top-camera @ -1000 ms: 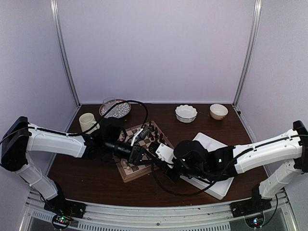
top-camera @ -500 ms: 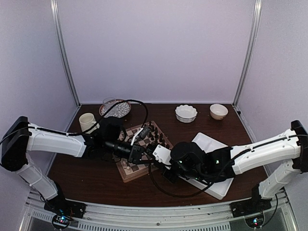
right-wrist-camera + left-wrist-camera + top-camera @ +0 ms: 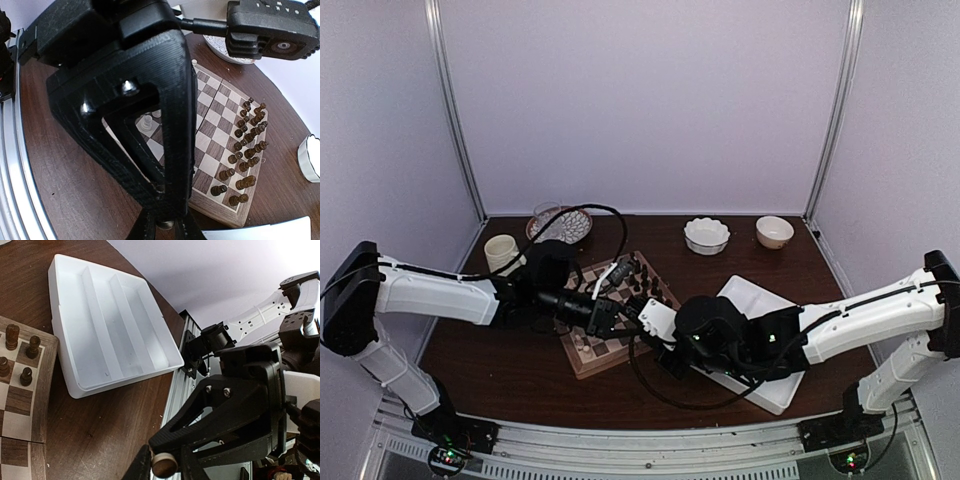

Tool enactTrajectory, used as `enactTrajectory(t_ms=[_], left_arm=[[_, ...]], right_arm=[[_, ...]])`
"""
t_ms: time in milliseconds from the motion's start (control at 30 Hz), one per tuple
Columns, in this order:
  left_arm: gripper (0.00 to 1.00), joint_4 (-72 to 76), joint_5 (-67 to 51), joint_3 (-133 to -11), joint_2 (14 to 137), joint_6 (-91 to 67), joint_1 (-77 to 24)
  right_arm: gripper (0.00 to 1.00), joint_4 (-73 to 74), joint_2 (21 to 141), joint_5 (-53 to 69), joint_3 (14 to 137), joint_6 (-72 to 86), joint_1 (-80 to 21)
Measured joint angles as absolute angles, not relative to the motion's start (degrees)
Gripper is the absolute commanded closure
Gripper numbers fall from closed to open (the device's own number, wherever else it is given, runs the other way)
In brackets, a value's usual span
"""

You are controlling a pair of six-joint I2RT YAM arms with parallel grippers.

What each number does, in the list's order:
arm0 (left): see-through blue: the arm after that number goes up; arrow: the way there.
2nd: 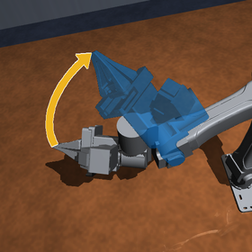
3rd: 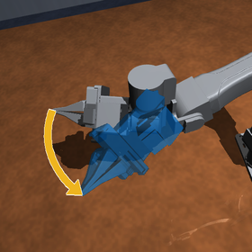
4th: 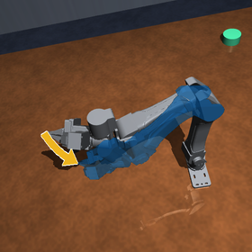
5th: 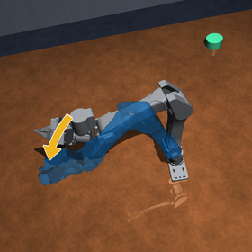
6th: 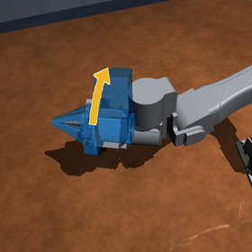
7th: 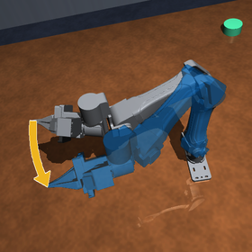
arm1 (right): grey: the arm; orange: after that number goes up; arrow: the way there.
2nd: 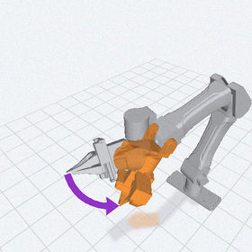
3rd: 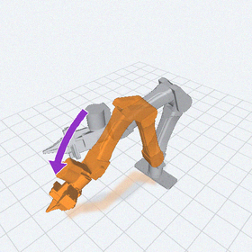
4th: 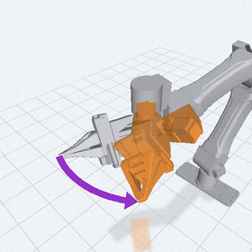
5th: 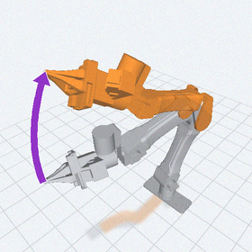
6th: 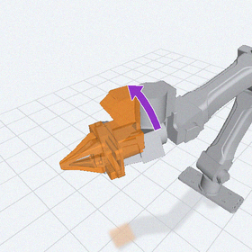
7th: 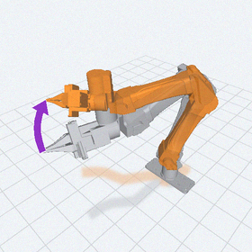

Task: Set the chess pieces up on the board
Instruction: Pass from the right arm to the left

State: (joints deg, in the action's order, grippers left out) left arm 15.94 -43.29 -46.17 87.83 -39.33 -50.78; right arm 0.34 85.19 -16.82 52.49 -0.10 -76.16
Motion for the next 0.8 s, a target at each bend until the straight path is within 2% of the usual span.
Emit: enactTrajectory(t_ms=[100, 433, 800], left_arm=[[0.84, 15.8, -43.2, -46.2, 87.8, -39.2, -50.8], [0.84, 15.6, -42.9, -46.3, 87.8, -38.9, -50.8], [0.84, 11.7, -38.4, -46.3, 87.3, -37.6, -50.8]], right_arm=[[0.83, 0.2, 85.2, -17.1, 52.4, -0.1, -76.2], [0.75, -0.8, 85.2, -18.2, 52.2, -0.1, -76.2], [0.49, -3.4, 85.2, -18.9, 52.2, 1.2, -76.2]])
